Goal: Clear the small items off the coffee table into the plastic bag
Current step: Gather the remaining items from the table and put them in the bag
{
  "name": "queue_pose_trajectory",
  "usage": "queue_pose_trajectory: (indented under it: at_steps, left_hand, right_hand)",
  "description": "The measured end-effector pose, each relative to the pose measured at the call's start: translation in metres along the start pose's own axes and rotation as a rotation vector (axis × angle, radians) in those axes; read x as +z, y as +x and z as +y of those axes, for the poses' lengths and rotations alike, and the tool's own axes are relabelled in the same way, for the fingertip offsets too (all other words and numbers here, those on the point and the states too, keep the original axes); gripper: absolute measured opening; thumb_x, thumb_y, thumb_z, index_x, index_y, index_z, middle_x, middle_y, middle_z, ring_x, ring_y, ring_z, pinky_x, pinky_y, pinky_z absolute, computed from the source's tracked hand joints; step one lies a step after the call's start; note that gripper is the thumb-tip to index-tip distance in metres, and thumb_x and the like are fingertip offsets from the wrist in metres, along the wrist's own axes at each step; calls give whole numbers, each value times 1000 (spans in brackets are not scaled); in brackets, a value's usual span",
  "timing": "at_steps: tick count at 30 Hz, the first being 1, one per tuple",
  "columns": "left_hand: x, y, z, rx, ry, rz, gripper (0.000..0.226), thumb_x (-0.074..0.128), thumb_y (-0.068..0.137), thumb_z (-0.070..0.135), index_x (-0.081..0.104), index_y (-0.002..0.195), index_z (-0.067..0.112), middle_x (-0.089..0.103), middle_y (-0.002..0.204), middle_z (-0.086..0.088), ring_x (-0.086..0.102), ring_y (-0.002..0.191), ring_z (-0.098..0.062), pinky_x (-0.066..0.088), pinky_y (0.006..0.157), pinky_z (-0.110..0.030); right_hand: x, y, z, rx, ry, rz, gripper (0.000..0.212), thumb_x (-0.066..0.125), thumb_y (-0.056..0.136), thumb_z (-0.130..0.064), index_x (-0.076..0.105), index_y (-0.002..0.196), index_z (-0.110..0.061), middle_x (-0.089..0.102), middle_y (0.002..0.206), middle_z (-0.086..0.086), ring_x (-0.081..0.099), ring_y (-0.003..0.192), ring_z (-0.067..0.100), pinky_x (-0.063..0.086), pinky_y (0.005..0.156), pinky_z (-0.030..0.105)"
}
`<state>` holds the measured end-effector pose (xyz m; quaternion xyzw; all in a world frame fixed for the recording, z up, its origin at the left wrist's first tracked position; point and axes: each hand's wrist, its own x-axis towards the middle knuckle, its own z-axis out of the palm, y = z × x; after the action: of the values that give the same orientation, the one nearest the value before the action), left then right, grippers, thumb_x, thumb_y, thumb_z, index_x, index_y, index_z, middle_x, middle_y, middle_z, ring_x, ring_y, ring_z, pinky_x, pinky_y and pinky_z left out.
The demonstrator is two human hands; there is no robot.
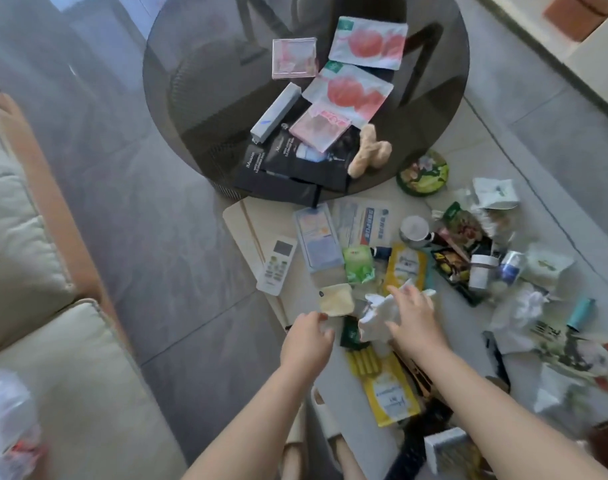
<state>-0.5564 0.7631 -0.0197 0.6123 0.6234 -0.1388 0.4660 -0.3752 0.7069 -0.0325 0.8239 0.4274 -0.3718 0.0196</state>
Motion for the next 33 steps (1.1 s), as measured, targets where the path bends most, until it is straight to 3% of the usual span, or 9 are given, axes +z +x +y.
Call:
queue_pose_trajectory:
  at_steps: [5,11,14,18,23,28,30,31,33]
  left_hand:
    - [21,43,6,61,35,61,44,47,92,15,47,136,21,45,134,0,50,118,-19,45,93,-32]
    - [34,79,23,5,106,178,57,51,87,6,40,139,25,36,140,-3,38,124,-22,40,92,-30]
    - [41,83,31,-92,194,173,46,51,89,8,47,131,25,34,139,-6,33,123,-27,35,96,-33]
    - [42,79,33,-109,328,222,20,51,92,21,54,112,25,48,125,-2,36,115,-26,29,93,-34]
    - [26,67,45,-118,136,258,6,50,92,32,50,91,26,63,100,2,48,103,-23,32,91,-37]
    - [23,74,70,-132,-348,221,11,53,92,36,54,96,25,64,100,0,55,105,-25,43,96,-44]
    - [25,85,81,-164,-467,202,15,57,91,34,55,99,22,63,106,-4,54,109,-27,45,96,-46]
    - [28,91,85,-188,-494,196,19,58,90,33,56,103,20,62,109,-6,53,111,-28,45,97,-47]
    - [36,103,87,-243,-533,194,22,61,89,32,57,106,18,62,112,-8,52,113,-30,45,99,-46]
  right_hand:
    - [19,29,15,-13,-110,29,64,63,86,-22,33,142,-34,20,151,0,20,137,23,35,108,42]
    - [31,43,35,-8,-60,147,25,64,83,-21,60,108,-24,37,137,-1,31,123,21,37,99,34]
    - [31,46,38,-38,-31,176,14,62,82,-19,63,96,-22,48,126,-4,36,115,20,37,94,31]
    - [18,44,38,-100,95,148,6,63,83,-17,61,89,-20,60,115,-6,37,122,19,35,97,34]
    - [-11,43,41,17,341,164,12,52,94,-27,62,95,-21,60,84,2,53,87,25,34,65,31]
    - [-23,54,44,209,637,215,30,46,96,-32,44,68,-21,48,65,-2,45,66,22,29,52,30]
    - [-20,63,42,223,622,210,25,51,95,-30,48,71,-21,50,77,0,48,78,24,35,60,31]
    - [-18,67,41,244,601,189,13,54,93,-28,56,84,-19,53,92,4,51,90,26,42,70,34]
    - [-12,76,40,302,524,154,30,61,88,-28,56,115,-15,51,119,10,50,109,29,45,90,41]
